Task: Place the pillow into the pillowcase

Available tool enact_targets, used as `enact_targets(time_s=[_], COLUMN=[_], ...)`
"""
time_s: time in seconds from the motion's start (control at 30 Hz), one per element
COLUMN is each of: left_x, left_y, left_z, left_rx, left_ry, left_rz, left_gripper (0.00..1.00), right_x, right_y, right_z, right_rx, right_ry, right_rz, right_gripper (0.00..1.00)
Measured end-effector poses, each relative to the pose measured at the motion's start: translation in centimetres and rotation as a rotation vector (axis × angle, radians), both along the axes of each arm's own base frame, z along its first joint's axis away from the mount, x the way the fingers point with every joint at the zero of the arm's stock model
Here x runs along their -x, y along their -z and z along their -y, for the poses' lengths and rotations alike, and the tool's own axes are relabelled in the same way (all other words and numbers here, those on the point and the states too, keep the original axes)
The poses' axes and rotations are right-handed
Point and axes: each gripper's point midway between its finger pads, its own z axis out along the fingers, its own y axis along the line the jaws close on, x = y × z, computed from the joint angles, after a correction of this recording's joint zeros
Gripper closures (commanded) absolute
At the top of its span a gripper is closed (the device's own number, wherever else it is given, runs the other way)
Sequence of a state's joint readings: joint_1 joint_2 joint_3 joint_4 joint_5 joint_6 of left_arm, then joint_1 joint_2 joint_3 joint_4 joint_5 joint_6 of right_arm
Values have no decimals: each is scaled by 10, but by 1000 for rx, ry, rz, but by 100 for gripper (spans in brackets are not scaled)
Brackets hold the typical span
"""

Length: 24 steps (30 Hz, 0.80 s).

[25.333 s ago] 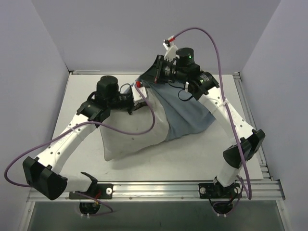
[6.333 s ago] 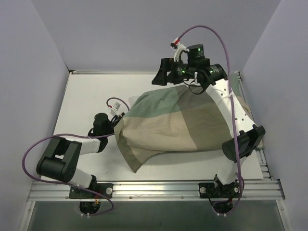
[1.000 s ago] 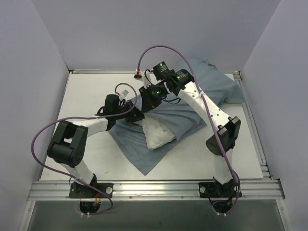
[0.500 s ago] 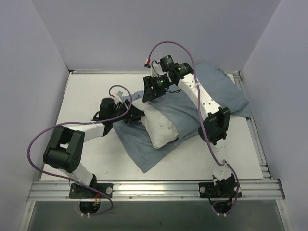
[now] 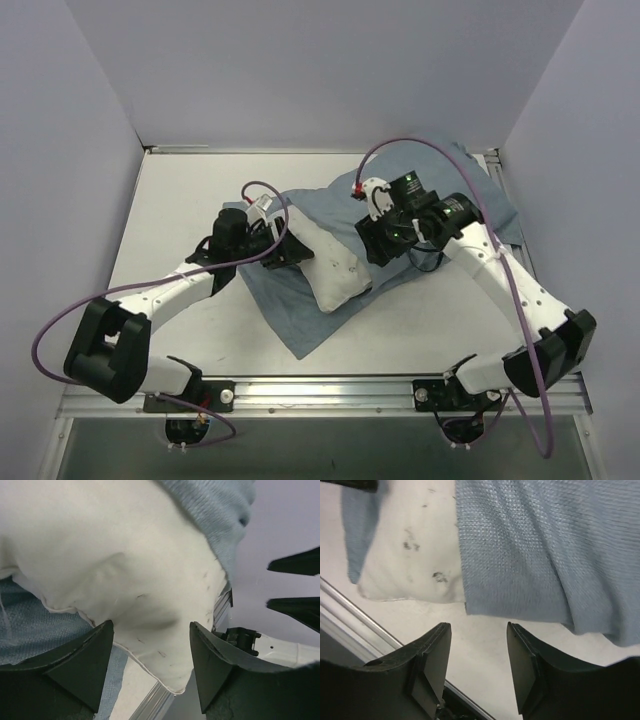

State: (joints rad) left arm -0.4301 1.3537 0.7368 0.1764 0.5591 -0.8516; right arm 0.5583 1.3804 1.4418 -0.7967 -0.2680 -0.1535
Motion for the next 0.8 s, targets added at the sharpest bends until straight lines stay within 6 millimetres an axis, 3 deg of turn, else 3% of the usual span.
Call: enact_targets(time_s=[0.2, 0.27, 0.3, 0.4, 0.57, 0.77, 0.8], left_x=[11, 11, 10, 7, -1, -5, -5], left_y=[35, 40, 42, 45, 55, 59, 58], left_z=[19, 24, 27, 33, 37, 41, 41], left_rx=[-59, -67, -68, -71, -83, -85, -84], left_ry=[42, 52, 57, 64, 52, 51, 51], left_rz=[-88, -102, -105, -108, -124, -132, -130], left_gripper=[28, 28, 29, 38, 60, 69, 76], right_x=[-15, -20, -22, -24, -25, -20, -21], right_y=[78, 87, 89, 89, 72, 56, 54], right_z=[-1, -2, -2, -3, -14, -22, -22], right_rx=[140, 155, 160, 158, 112, 92, 91], right_ry=[-2, -7, -8, -6, -47, -126, -128], right_rz=[-119, -128, -126, -122, -103, -71, -68], right_gripper=[51, 62, 76, 88, 87, 82, 90])
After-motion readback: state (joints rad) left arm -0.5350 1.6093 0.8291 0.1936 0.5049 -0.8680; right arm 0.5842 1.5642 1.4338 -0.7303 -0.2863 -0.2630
